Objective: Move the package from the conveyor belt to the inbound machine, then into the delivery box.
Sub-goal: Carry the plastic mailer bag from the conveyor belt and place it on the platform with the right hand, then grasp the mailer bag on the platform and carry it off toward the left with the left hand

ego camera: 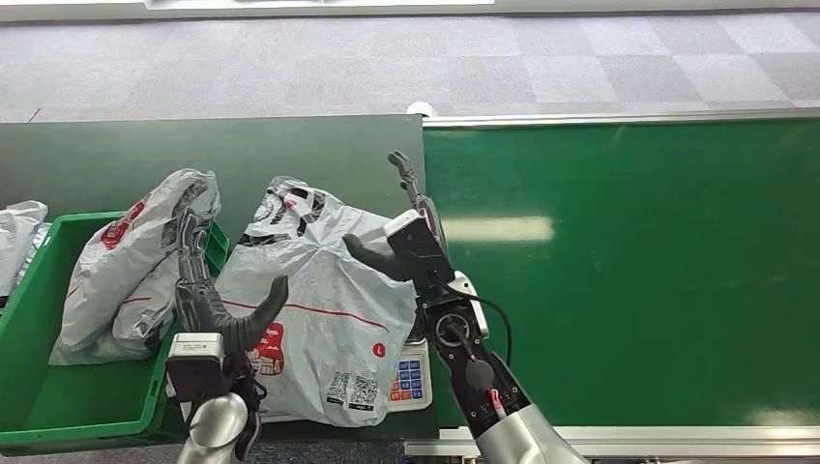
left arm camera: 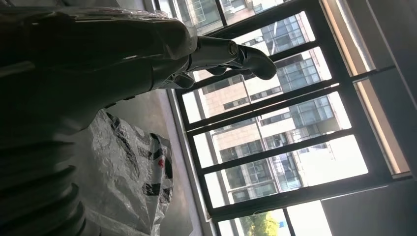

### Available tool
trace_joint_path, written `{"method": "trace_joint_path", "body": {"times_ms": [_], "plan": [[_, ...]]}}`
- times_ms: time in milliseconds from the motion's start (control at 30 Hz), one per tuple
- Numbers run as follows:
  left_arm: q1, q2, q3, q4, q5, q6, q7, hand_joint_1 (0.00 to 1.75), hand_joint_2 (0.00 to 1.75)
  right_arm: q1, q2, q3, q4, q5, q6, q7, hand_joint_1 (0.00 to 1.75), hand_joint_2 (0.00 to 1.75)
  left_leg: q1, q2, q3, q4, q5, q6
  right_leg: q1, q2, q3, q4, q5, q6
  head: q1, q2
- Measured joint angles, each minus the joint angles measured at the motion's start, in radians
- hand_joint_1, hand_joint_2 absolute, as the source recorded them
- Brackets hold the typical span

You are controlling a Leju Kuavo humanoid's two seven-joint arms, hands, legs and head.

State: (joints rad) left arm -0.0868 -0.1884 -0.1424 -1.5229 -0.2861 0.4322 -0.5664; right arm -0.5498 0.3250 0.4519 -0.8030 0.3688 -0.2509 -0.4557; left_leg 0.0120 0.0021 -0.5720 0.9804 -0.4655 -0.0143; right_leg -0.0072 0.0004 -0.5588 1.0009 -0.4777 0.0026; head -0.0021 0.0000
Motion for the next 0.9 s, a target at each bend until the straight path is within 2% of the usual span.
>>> {"method": "trace_joint_path", "body": {"times_ms": [100, 200, 433, 467, 567, 600, 733, 900], "plan": [[-0.007, 0.0, -0.02, 0.032, -0.086, -0.038, 0.072, 0.0, 1.75, 0.043, -0.01, -0.04, -0.097, -0.006, -0.047, -0.028, 0.0, 1.75, 0.0, 0.0, 0.0, 0.0, 0.0, 0.0, 0.0, 0.0, 0.0, 0.0, 0.0, 0.0, 0.0, 0.0], [-0.025, 0.0, -0.037, 0.087, -0.154, -0.082, 0.155, 0.0, 1.75, 0.089, -0.022, -0.066, -0.219, -0.01, -0.056, -0.028, 0.0, 1.75, 0.0, 0.001, 0.0, 0.0, 0.0, 0.0, 0.0, 0.0, -0.001, 0.0, 0.0, 0.0, 0.0, 0.0], [-0.064, 0.0, -0.046, 0.22, -0.219, -0.135, 0.249, 0.0, 1.75, 0.164, -0.043, -0.09, -0.425, -0.004, -0.042, -0.02, 0.0, 1.75, 0.0, 0.002, 0.0, 0.0, 0.0, 0.0, 0.0, 0.001, 0.0, 0.0, 0.0, 0.0, 0.0, 0.0], [-0.068, 0.0, -0.046, 0.232, -0.223, -0.138, 0.253, 0.14, 1.75, 0.17, -0.045, -0.092, -0.443, -0.004, -0.041, -0.019, 0.0, 1.75, 0.0, 0.002, 0.0, 0.0, 0.0, 0.0, 0.0, 0.001, 0.0, 0.0, 0.0, 0.0, 0.0, 0.0], [-0.083, 0.0, -0.048, 0.267, -0.252, -0.166, 0.288, 1.43, 1.75, 0.18, -0.048, -0.093, -0.482, -0.003, -0.031, -0.018, 0.0, 1.75, 0.0, 0.001, 0.0, 0.0, 0.0, 0.0, 0.0, 0.0, 0.0, 0.0, 0.0, 0.0, 0.0, 0.0], [-0.09, 0.001, -0.049, 0.281, -0.268, -0.184, 0.306, 1.73, 1.75, 0.182, -0.048, -0.092, -0.493, -0.001, -0.026, -0.017, 0.0, 1.75, 0.0, 0.001, 0.0, 0.0, 0.0, 0.0, 0.0, 0.0, 0.0, 0.0, 0.0, 0.0, 0.0, 0.0], [-0.116, 0.0, -0.057, 0.332, -0.334, -0.247, 0.365, 1.75, 1.75, 0.185, -0.048, -0.084, -0.535, 0.01, -0.007, -0.004, 0.0, 1.75, 0.0, 0.001, 0.0, 0.0, 0.0, 0.0, 0.0, 0.0, 0.0, 0.0, 0.0, 0.0, 0.0, 0.0], [-0.129, 0.0, -0.057, 0.356, -0.379, -0.273, 0.395, 1.75, 1.75, 0.197, -0.049, -0.075, -0.565, 0.022, -0.001, 0.007, 0.0, 1.75, 0.0, 0.0, 0.001, 0.0, 0.0, 0.0, 0.0, 0.0, 0.002, 0.0, 0.0, 0.0, 0.0, 0.0]]}}
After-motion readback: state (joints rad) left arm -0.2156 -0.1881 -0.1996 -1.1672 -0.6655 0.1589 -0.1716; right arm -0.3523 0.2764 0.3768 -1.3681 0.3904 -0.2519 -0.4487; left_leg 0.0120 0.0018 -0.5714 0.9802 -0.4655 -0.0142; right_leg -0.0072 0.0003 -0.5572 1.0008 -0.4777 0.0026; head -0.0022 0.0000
